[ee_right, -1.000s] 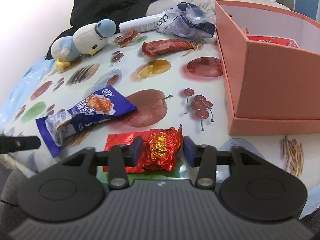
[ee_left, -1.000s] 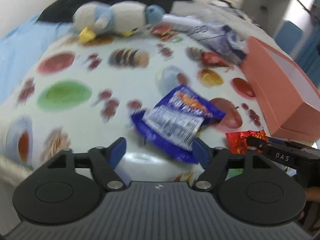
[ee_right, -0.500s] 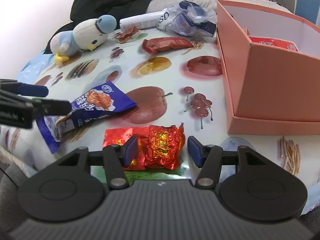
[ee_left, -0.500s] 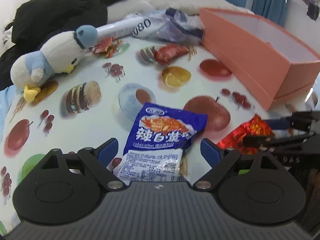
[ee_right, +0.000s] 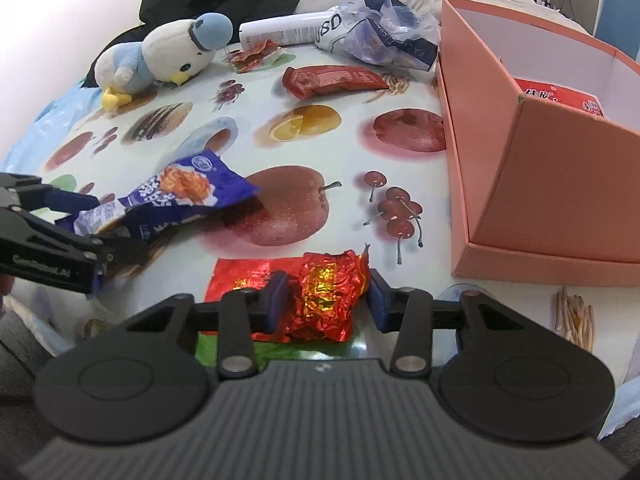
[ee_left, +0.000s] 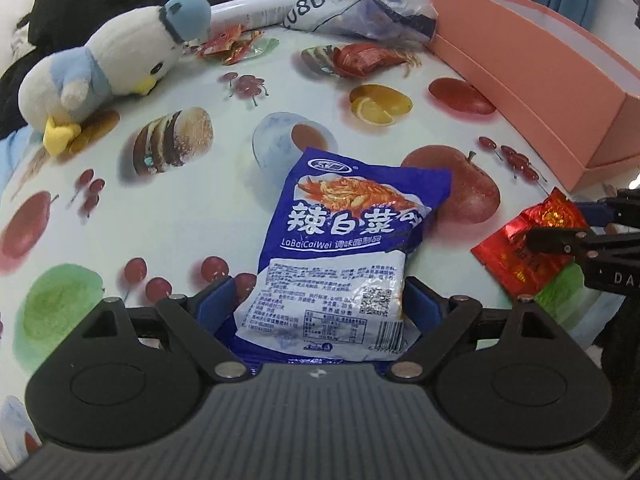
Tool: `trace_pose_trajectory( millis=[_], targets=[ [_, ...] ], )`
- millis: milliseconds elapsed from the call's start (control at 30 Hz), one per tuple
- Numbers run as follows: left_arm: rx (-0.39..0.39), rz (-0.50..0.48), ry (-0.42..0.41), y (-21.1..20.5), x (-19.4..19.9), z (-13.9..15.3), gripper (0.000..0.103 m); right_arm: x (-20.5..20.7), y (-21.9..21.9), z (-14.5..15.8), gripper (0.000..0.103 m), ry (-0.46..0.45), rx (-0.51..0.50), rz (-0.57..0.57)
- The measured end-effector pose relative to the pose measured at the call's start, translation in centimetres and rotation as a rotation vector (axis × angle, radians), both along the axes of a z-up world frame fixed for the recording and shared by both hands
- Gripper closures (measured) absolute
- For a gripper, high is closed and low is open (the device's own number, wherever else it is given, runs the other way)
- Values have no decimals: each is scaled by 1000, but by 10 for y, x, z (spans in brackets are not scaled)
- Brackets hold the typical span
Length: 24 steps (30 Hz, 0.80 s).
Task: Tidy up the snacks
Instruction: 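Lift blue bag with left tool while right tool lifts red foil candy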
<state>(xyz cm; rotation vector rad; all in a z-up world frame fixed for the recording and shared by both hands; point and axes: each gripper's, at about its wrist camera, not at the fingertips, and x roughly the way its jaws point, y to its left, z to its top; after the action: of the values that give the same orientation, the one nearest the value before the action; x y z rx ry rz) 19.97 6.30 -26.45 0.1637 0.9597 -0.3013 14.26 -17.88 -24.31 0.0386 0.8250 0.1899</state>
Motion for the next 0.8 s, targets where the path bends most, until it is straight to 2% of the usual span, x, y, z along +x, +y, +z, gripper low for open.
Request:
trace_pose_trajectory(
  millis=[167,333,600,800],
  targets=[
    [-33,24,-16,0,-5,7,27,-3,2,2,63,-17,-16,0],
    [-84,80,-30,1,-13,16,35,-10,1,10,63,-26,-19,-16],
    [-151,134,-47,-2,-35,38,38,-29,-3,32,63,-75,-23,-29],
    [-185,146,-91,-11,-54,70,38,-47,-9,58,63,-135,-28,-52]
  ],
)
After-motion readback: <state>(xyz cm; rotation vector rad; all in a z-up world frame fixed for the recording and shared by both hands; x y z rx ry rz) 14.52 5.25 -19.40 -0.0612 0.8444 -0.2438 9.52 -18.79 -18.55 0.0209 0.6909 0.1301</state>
